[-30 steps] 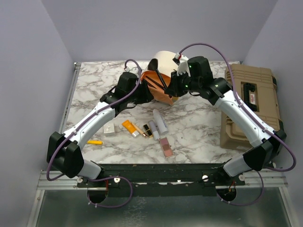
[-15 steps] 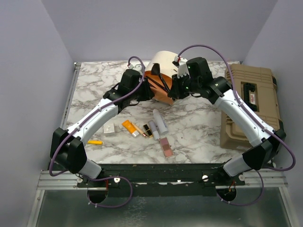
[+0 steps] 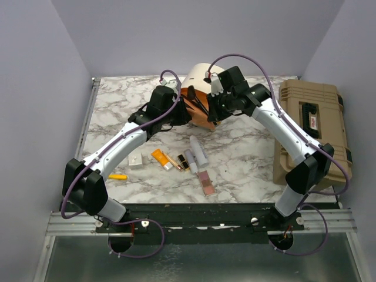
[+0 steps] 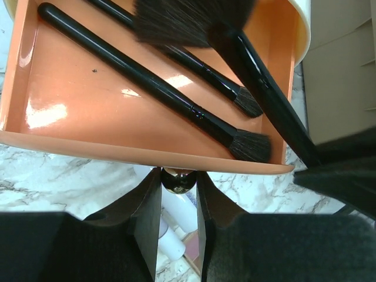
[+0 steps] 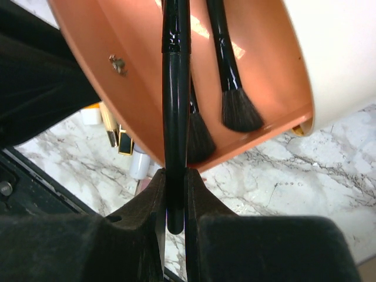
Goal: Organize the makeup
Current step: Place the makeup brush in the drawer.
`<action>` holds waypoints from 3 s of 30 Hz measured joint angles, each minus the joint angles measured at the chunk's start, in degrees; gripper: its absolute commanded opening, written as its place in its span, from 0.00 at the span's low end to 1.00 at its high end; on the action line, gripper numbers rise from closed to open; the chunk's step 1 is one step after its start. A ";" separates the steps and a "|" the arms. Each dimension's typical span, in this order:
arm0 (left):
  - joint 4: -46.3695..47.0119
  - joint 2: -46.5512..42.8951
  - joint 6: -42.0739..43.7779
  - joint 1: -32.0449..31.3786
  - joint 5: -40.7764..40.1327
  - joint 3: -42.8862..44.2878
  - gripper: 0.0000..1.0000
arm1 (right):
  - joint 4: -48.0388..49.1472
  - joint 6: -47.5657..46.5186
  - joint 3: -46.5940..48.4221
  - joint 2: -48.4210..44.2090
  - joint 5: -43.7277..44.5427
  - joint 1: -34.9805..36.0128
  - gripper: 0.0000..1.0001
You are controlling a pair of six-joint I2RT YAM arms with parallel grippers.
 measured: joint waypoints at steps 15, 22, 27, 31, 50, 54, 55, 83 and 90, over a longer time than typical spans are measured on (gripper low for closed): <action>0.02 0.02 1.16 0.07 0.31 0.13 0.05 | -6.47 1.36 12.70 8.57 3.30 0.04 0.09; -0.02 0.02 1.16 0.07 0.39 0.17 0.05 | -6.43 1.49 13.09 11.41 4.61 0.04 0.11; -0.02 0.00 1.16 0.07 0.81 0.17 0.05 | -6.51 1.46 14.29 12.48 4.72 0.04 0.15; -0.02 0.00 1.16 0.07 0.92 0.17 0.05 | -6.47 1.46 16.06 12.74 5.42 0.04 0.18; -0.13 0.00 1.16 0.07 1.36 0.17 0.05 | -2.21 2.80 16.22 13.90 6.56 0.04 0.33; -0.15 0.00 1.18 0.07 1.42 0.17 0.05 | 0.11 3.17 13.84 12.92 5.66 0.04 0.28; -0.15 0.00 1.18 0.07 1.42 0.17 0.05 | 0.46 3.23 13.31 12.63 5.49 0.04 0.28; -0.85 0.31 1.18 0.07 1.86 0.74 0.03 | 3.39 5.16 11.30 13.09 4.42 0.04 0.20; -0.85 0.31 1.18 0.07 1.81 0.74 0.03 | 4.85 5.49 8.33 10.16 6.67 0.04 0.25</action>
